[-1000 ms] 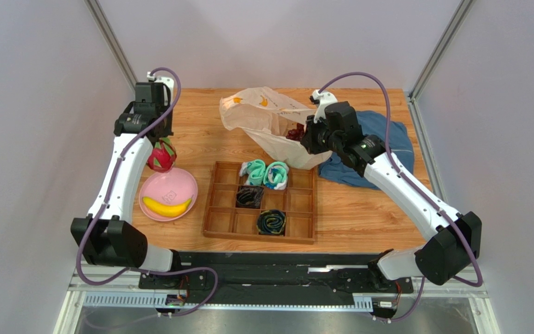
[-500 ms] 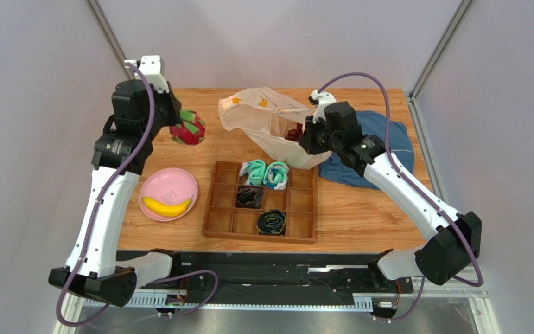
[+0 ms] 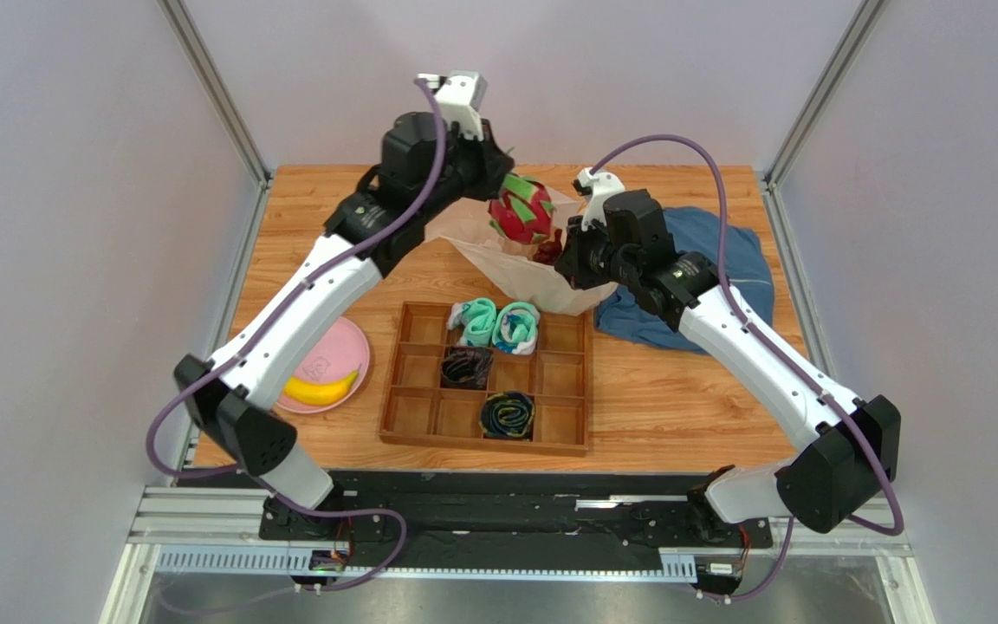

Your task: Place the fruits into the plastic bag

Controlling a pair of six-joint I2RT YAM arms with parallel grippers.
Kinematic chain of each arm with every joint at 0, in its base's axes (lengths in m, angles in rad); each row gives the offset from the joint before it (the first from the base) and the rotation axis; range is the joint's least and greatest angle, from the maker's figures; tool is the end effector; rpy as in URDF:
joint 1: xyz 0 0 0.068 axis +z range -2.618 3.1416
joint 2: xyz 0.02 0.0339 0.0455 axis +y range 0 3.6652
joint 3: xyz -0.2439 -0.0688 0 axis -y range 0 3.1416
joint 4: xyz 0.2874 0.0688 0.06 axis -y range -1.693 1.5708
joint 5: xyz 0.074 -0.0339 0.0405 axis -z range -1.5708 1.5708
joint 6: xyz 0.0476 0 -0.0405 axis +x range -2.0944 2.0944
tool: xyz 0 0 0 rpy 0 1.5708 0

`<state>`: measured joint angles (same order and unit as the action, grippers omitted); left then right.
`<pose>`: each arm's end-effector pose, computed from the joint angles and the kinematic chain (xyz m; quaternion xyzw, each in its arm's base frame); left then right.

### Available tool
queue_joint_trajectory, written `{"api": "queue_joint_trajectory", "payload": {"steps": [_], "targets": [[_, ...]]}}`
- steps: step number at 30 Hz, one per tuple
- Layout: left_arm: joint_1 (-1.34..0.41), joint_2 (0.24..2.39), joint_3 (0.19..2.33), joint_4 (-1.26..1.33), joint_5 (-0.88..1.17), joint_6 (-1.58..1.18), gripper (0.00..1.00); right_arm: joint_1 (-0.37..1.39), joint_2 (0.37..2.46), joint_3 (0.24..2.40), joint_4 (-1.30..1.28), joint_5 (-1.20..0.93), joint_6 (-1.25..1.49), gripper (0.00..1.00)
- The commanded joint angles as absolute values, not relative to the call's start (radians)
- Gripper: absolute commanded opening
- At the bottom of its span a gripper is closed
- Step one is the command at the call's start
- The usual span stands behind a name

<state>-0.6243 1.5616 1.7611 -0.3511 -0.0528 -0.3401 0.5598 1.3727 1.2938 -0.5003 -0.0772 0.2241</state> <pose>0.3323 -0.2363 0.4548 0.0904 0.7532 -0.2843 0.5863 0.3072 0.1969 0.3233 -0.1649 0.8635 0.2130 0.4264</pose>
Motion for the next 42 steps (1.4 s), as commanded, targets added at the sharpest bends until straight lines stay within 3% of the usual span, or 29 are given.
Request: {"api": "queue_joint_trajectory", "payload": {"steps": [1,19,38,39,42], "targets": [[-0.644,1.627,1.887,-0.218,-0.014,-0.374,0.00,0.565,1.325,1.322,-0.477,-0.058,0.221,0.05],[-0.695,1.697,1.755,-0.222,0.017,-0.385,0.00,0.565,1.313,1.304,-0.468,-0.058,0.224,0.04],[-0.726,1.893,1.864,-0.282,0.077,-0.397,0.00,0.565,1.313,1.308,-0.477,-0.048,0.221,0.04],[-0.726,1.893,1.864,-0.288,0.080,-0.397,0.03,0.565,1.313,1.308,-0.477,-0.048,0.219,0.04],[-0.726,1.890,1.859,-0.296,0.077,-0.399,0.25,0.565,1.319,1.310,-0.476,-0.051,0.221,0.04]]}}
